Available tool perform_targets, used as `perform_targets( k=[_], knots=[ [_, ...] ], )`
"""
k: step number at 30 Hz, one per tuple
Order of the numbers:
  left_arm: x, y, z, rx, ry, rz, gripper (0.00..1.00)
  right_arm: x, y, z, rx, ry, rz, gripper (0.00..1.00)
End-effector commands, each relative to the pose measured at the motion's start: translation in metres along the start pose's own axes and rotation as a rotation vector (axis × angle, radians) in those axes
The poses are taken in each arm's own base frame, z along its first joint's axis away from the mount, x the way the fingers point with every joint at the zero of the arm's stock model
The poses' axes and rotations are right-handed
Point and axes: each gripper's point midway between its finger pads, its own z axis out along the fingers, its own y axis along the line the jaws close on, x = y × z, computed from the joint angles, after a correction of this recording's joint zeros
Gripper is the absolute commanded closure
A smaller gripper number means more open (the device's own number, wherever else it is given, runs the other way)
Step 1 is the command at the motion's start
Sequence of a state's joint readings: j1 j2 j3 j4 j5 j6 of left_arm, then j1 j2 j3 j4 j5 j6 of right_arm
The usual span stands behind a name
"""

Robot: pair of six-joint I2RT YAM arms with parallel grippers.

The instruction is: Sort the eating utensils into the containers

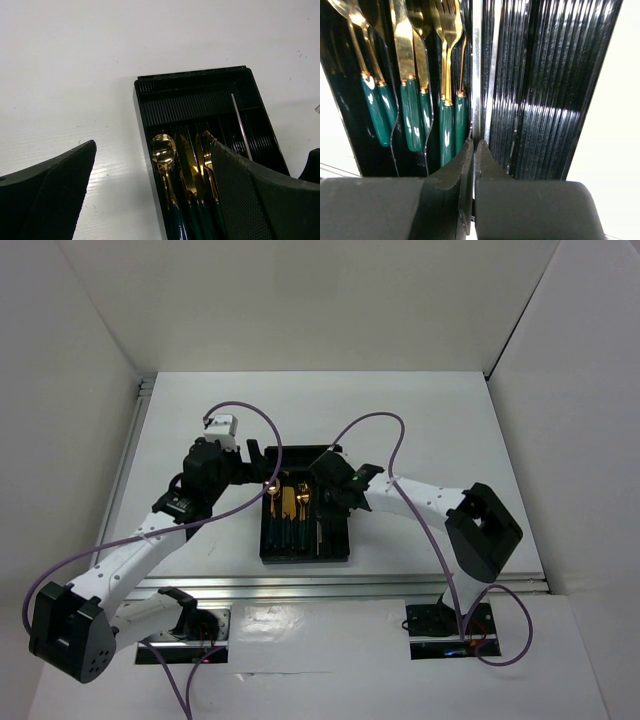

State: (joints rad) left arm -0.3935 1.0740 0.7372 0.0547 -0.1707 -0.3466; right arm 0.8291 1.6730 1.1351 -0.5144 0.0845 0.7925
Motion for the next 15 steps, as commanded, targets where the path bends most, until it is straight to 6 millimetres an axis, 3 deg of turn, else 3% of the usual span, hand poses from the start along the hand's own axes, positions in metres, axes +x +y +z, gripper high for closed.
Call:
perform_targets(
  k=[1,15],
  knots=[
    [-0.013,-0.004,0.001,0.018,-0.048,-0.024,0.0,0.007,0.006,0.007,-0.016,0.011,0.004,1.0],
    [-0.006,-0.002,0.006,0.013,-0.031,-0.013,0.0,0.019,-0.003,0.015,0.023,0.038,0.011,1.0]
  ],
)
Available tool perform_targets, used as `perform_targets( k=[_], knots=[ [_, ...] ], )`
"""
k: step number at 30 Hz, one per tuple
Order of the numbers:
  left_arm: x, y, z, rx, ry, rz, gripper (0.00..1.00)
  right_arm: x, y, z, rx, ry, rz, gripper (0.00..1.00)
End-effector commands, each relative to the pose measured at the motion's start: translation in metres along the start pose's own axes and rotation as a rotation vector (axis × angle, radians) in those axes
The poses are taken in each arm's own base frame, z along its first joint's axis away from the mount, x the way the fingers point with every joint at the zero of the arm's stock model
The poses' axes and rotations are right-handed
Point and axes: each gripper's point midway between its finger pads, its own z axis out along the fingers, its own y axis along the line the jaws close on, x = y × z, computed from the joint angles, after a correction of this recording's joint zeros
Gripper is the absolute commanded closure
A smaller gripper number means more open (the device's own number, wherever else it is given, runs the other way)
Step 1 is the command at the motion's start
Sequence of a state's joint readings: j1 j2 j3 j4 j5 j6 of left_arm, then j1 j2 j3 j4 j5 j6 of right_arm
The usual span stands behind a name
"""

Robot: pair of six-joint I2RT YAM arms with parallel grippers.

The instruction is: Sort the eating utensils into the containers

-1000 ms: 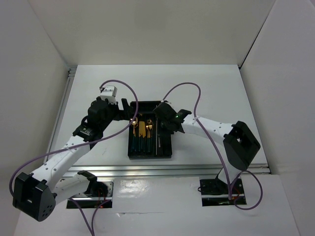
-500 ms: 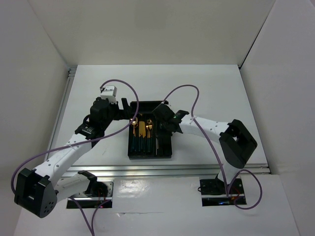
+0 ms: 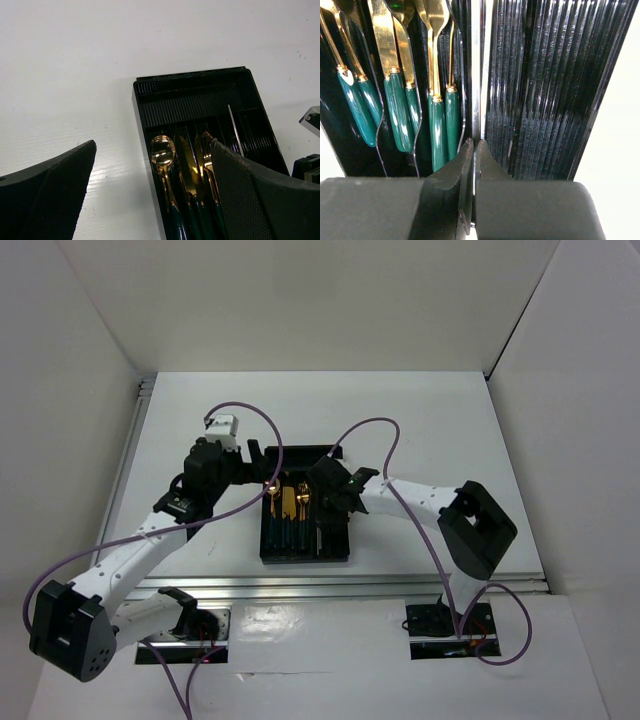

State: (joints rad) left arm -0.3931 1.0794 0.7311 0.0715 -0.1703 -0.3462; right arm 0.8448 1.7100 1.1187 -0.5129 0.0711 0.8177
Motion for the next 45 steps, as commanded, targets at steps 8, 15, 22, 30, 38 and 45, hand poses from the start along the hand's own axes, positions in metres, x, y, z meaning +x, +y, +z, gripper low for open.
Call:
perform_targets(
  k=[8,15,22,30,38,45],
  knots=[
    [-0.003,-0.004,0.005,0.018,-0.014,-0.02,0.0,0.012,0.001,0.003,0.018,0.016,-0.006,1.0],
    [-0.002,-0.005,0.005,0.027,-0.012,-0.02,0.0,0.017,-0.008,0.002,0.067,0.023,0.001,1.0],
    [0.003,-0.004,0.007,0.022,0.006,-0.018,0.0,0.017,-0.01,0.002,0.081,0.02,0.009,1.0],
    [0.003,-0.006,0.007,0.032,0.009,-0.027,0.0,0.025,-0.016,0.012,0.106,0.052,0.005,0.96],
    [0.003,-0.006,0.007,0.032,0.009,-0.027,0.0,0.025,-0.01,0.015,0.102,0.054,-0.012,0.81],
    [0.003,-0.006,0.007,0.032,0.009,-0.027,0.0,0.008,0.0,-0.004,0.065,-0.004,-0.027,0.31]
  ],
)
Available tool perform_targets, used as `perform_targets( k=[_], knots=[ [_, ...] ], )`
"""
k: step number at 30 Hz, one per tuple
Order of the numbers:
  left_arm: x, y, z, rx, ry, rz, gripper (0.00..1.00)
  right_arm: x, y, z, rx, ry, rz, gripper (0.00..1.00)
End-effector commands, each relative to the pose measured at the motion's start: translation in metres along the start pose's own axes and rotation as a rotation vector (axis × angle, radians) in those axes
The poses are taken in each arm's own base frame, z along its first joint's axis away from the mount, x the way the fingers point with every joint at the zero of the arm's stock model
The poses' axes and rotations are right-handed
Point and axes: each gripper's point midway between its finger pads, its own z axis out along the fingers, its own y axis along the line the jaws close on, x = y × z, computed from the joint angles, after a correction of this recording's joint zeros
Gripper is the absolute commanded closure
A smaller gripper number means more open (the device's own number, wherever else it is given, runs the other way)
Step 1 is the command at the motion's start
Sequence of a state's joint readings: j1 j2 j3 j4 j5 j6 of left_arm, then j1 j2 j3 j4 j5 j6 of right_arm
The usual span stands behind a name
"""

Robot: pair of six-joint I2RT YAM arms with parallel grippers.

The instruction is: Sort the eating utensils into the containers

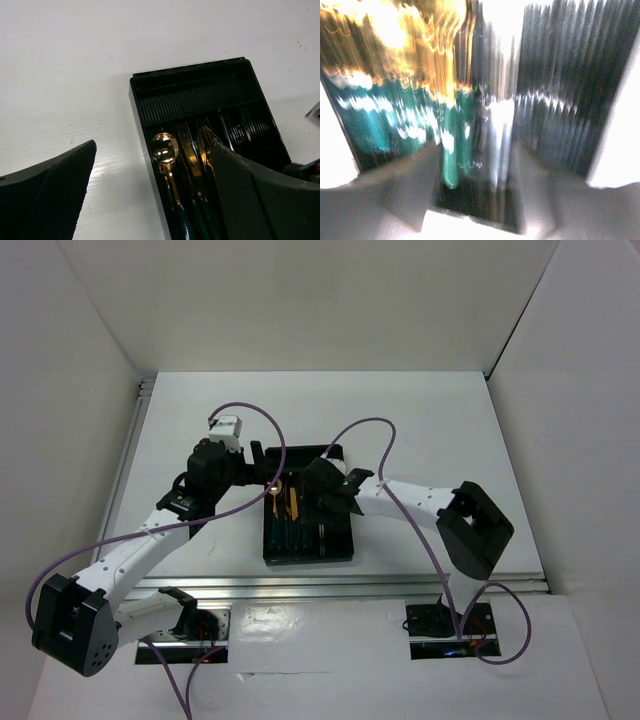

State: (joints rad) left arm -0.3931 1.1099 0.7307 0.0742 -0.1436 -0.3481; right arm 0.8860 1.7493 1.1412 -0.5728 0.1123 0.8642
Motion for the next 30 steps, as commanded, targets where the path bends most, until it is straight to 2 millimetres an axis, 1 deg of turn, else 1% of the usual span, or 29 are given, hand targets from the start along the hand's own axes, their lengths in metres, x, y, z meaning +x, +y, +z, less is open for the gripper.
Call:
perform_targets(
  k=[1,2,3,4,5,6,7,8,10,12,13,14,16,17,19,20,21,22,23,24,26,27,28,29,30],
  knots=[
    [-0.007,-0.003,0.001,0.015,-0.025,-0.028,0.0,-0.012,0.003,-0.016,-0.013,-0.057,-0.035,0.26],
    [-0.004,-0.001,0.001,0.002,-0.015,-0.027,0.0,-0.018,0.006,-0.021,-0.021,-0.078,-0.041,0.24],
    [-0.011,-0.002,-0.002,0.008,-0.034,-0.029,0.0,-0.02,0.008,-0.023,-0.034,-0.09,-0.052,0.23],
    [-0.008,0.003,-0.002,-0.008,-0.017,-0.03,0.0,-0.03,0.012,-0.033,-0.048,-0.127,-0.046,0.23],
    [-0.014,0.001,-0.005,-0.004,-0.03,-0.041,0.0,-0.033,0.015,-0.039,-0.059,-0.137,-0.053,0.21],
    [-0.012,0.001,-0.005,-0.006,-0.022,-0.04,0.0,-0.037,0.015,-0.044,-0.06,-0.159,-0.06,0.21],
    [-0.019,0.003,-0.008,-0.011,-0.035,-0.044,0.0,-0.044,0.02,-0.057,-0.091,-0.185,-0.054,0.2],
    [-0.024,0.004,-0.009,-0.019,-0.041,-0.054,0.0,-0.049,0.019,-0.063,-0.089,-0.217,-0.057,0.19],
    [-0.02,0.008,-0.009,-0.033,-0.024,-0.055,0.0,-0.058,0.023,-0.079,-0.118,-0.256,-0.06,0.15],
    [-0.017,0.007,-0.008,-0.027,-0.013,-0.054,0.0,-0.067,0.027,-0.102,-0.156,-0.309,-0.055,0.11],
    [-0.017,0.007,-0.007,-0.027,-0.013,-0.063,0.0,-0.071,0.027,-0.108,-0.161,-0.329,-0.05,0.1],
    [-0.014,0.007,-0.005,-0.03,-0.003,-0.063,0.0,-0.075,0.026,-0.12,-0.176,-0.36,-0.041,0.1],
    [-0.018,0.004,-0.005,-0.014,-0.019,-0.064,0.0,-0.08,0.025,-0.13,-0.183,-0.391,-0.042,0.11],
    [-0.011,0.006,-0.002,-0.019,-0.001,-0.063,0.0,-0.084,0.02,-0.137,-0.172,-0.419,-0.034,0.11],
    [-0.011,0.006,-0.002,-0.019,-0.001,-0.063,0.0,-0.086,0.015,-0.142,-0.161,-0.442,-0.027,0.11],
    [-0.01,0.004,-0.003,-0.01,0.002,-0.063,0.0,-0.085,0.008,-0.142,-0.139,-0.452,-0.014,0.11],
    [-0.008,0.005,-0.001,-0.013,0.01,-0.062,0.0,-0.084,0.004,-0.139,-0.126,-0.45,-0.006,0.11],
    [-0.007,0.003,-0.001,-0.003,0.013,-0.062,0.0,-0.085,0.004,-0.143,-0.134,-0.457,-0.003,0.11],
    [-0.007,0.003,-0.001,-0.003,0.014,-0.062,0.0,-0.083,0.0,-0.139,-0.119,-0.456,-0.004,0.11],
    [-0.005,0.004,0.0,-0.003,0.014,-0.062,0.0,-0.083,-0.003,-0.142,-0.11,-0.463,-0.003,0.16],
    [-0.005,0.004,0.0,-0.003,0.014,-0.062,0.0,-0.083,-0.003,-0.142,-0.11,-0.463,-0.003,0.35],
    [-0.005,0.004,0.0,-0.003,0.014,-0.062,0.0,-0.083,-0.006,-0.141,-0.093,-0.466,-0.003,0.57],
    [-0.002,0.004,0.002,-0.005,0.022,-0.061,0.0,-0.085,-0.004,-0.144,-0.099,-0.472,0.0,0.93],
    [-0.002,0.004,0.002,-0.005,0.022,-0.061,0.0,-0.083,-0.006,-0.139,-0.083,-0.457,-0.006,1.0],
    [-0.002,0.004,0.002,-0.005,0.022,-0.07,0.0,-0.084,-0.008,-0.137,-0.065,-0.454,0.002,1.0]
  ],
)
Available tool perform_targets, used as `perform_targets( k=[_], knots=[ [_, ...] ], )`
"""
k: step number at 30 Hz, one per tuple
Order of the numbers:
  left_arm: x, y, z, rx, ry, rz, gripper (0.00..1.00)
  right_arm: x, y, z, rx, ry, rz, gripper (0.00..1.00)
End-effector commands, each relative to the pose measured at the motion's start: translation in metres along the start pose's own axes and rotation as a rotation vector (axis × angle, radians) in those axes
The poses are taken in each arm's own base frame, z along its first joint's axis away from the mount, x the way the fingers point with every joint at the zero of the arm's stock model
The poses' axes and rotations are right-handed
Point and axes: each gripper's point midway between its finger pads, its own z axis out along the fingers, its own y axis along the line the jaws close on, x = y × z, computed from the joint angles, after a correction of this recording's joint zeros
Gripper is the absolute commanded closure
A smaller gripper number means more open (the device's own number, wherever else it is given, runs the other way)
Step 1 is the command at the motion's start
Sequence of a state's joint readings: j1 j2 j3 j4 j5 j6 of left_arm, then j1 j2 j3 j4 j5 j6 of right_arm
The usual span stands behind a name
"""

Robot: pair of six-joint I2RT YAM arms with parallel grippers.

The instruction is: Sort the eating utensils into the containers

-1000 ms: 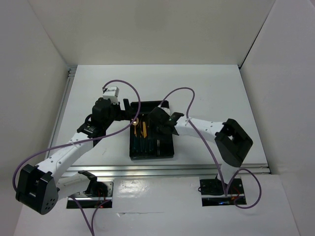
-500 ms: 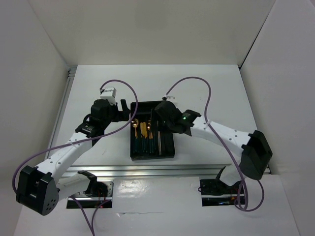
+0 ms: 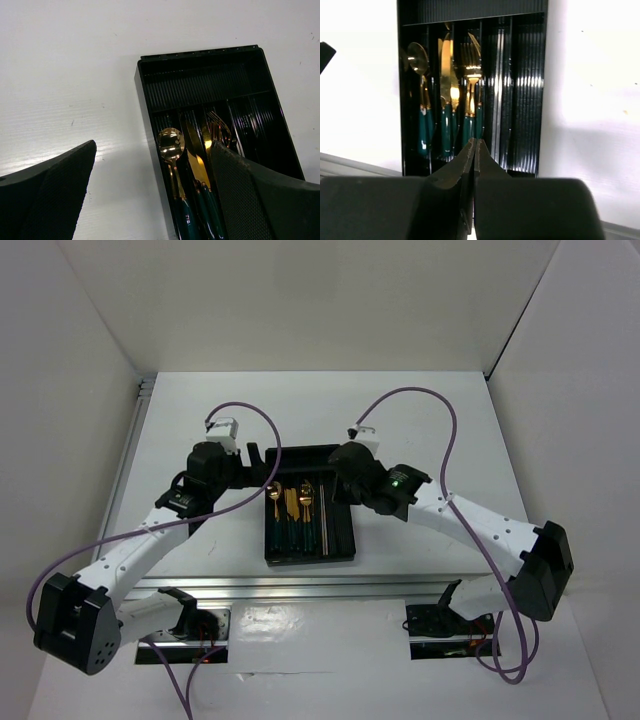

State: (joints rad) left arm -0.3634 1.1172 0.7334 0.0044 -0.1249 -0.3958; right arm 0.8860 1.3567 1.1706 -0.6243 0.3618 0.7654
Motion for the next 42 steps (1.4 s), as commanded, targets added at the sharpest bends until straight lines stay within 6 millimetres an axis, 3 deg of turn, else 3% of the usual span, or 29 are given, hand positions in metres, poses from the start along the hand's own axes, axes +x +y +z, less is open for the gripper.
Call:
perform_targets(
  k=[1,3,4,6,8,9,10,11,13,14,15,17,18,20,30,33,42],
  knots=[
    [-0.017,-0.009,0.001,0.037,-0.043,-0.018,0.0,-0.011,-0.004,-0.005,0.038,-0.038,0.005,1.0],
    [-0.017,-0.009,0.001,0.037,-0.043,-0.018,0.0,-0.003,-0.01,0.002,0.078,-0.011,-0.015,0.6],
    [-0.016,-0.011,0.001,0.046,-0.04,-0.018,0.0,-0.006,-0.008,0.001,0.073,-0.017,-0.003,0.56],
    [-0.016,-0.011,0.001,0.046,-0.04,-0.018,0.0,-0.007,-0.006,0.001,0.065,-0.024,0.001,1.0],
    [-0.012,-0.009,0.002,0.043,-0.031,-0.017,0.0,-0.004,-0.006,0.003,0.052,-0.024,0.006,1.0],
    [-0.012,-0.009,0.002,0.043,-0.031,-0.017,0.0,-0.001,-0.008,0.004,0.058,-0.019,0.002,0.91],
    [-0.012,-0.009,0.002,0.043,-0.031,-0.017,0.0,-0.005,-0.008,0.001,0.057,-0.032,0.006,0.54],
    [-0.012,-0.009,0.002,0.043,-0.031,-0.017,0.0,-0.005,-0.009,0.001,0.057,-0.032,-0.006,0.55],
    [-0.008,-0.008,0.002,0.04,-0.023,-0.017,0.0,-0.008,-0.009,-0.004,0.042,-0.046,-0.008,0.91],
    [-0.008,-0.008,0.002,0.04,-0.022,-0.017,0.0,-0.008,-0.009,-0.004,0.034,-0.054,-0.003,0.92],
    [-0.008,-0.008,0.002,0.04,-0.022,-0.017,0.0,-0.012,-0.007,-0.007,0.019,-0.069,-0.007,0.83],
    [-0.01,-0.01,0.002,0.052,-0.03,-0.017,0.0,-0.017,-0.008,-0.013,0.006,-0.095,-0.008,0.5],
    [-0.008,-0.01,0.001,0.052,-0.03,-0.017,0.0,-0.018,-0.011,-0.014,0.014,-0.102,-0.017,0.22],
    [-0.008,-0.011,0.0,0.061,-0.027,-0.017,0.0,-0.025,-0.015,-0.019,0.026,-0.137,-0.008,0.0],
    [-0.013,-0.018,-0.007,0.108,-0.064,-0.01,0.0,-0.074,-0.031,-0.058,0.1,-0.317,0.014,0.0],
    [-0.013,-0.018,-0.009,0.108,-0.064,-0.01,0.0,-0.077,-0.042,-0.062,0.143,-0.338,0.01,0.0],
    [-0.019,-0.018,-0.015,0.116,-0.092,0.009,0.0,-0.098,-0.042,-0.085,0.099,-0.439,-0.005,0.0]
  ],
)
